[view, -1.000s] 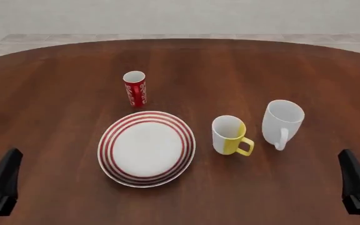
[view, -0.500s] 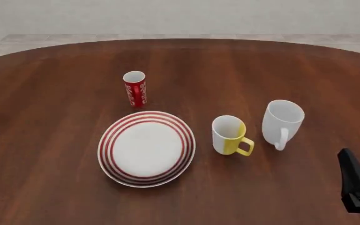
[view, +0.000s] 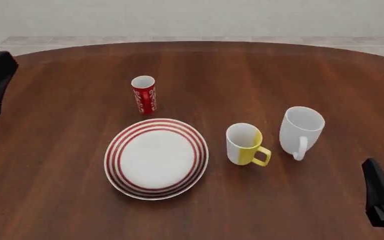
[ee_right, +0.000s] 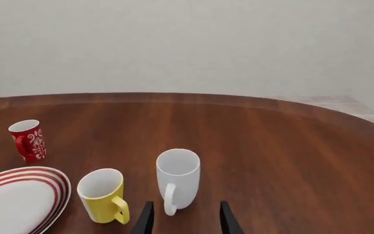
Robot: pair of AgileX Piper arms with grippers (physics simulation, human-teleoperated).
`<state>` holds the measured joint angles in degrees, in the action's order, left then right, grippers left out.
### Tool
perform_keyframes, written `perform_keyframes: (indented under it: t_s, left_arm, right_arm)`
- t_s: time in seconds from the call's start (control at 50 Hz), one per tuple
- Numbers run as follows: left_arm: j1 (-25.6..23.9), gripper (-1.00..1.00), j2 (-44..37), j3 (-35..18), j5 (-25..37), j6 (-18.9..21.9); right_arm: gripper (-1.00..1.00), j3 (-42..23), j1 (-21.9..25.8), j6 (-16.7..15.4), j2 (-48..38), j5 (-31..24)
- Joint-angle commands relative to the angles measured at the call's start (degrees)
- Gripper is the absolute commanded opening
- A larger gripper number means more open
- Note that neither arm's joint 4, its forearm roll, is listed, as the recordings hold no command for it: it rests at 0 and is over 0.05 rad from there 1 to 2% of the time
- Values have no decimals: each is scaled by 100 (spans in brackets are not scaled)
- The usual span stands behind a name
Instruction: Pick up the red mug and put it on the plate
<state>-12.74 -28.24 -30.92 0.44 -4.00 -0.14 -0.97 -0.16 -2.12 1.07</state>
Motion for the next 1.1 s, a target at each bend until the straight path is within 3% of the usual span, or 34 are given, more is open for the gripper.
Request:
perform_keyframes:
  t_s: [0.02, 0.08, 0.14, 0.22, 0.3, 0.54, 0.56, 0.66, 1.1]
  left_arm:
    - [-370, 100, -1335, -1043, -27, -64]
    - [-420, 100, -1789, -1290, 12, -124]
    - [-452, 100, -2238, -1972, 461, -176]
    - [-529, 100, -2499, -2325, 503, -309]
    - [-725, 100, -2833, -2508, 489, -239]
    - [-698, 100, -3806, -3053, 501, -262]
    - [-476, 100, -3952, -3136, 639, -246]
    - [-622, 100, -4257, -3242, 612, -174]
    - [-342, 100, -5710, -3855, 458, -198]
  right_arm:
    - [100, -12, -16, 15, 13, -15]
    - [100, -12, -13, 11, 10, -11]
    - [100, -13, -23, 12, 22, -18]
    - [100, -11, -38, 8, 36, -24]
    - [100, -6, -28, -10, 10, 2]
    - [100, -2, -22, -27, -27, 26]
    - [100, -3, -26, -28, -24, 27]
    - [100, -2, -35, -27, -5, 16]
    - [100, 12, -29, -32, -19, 47]
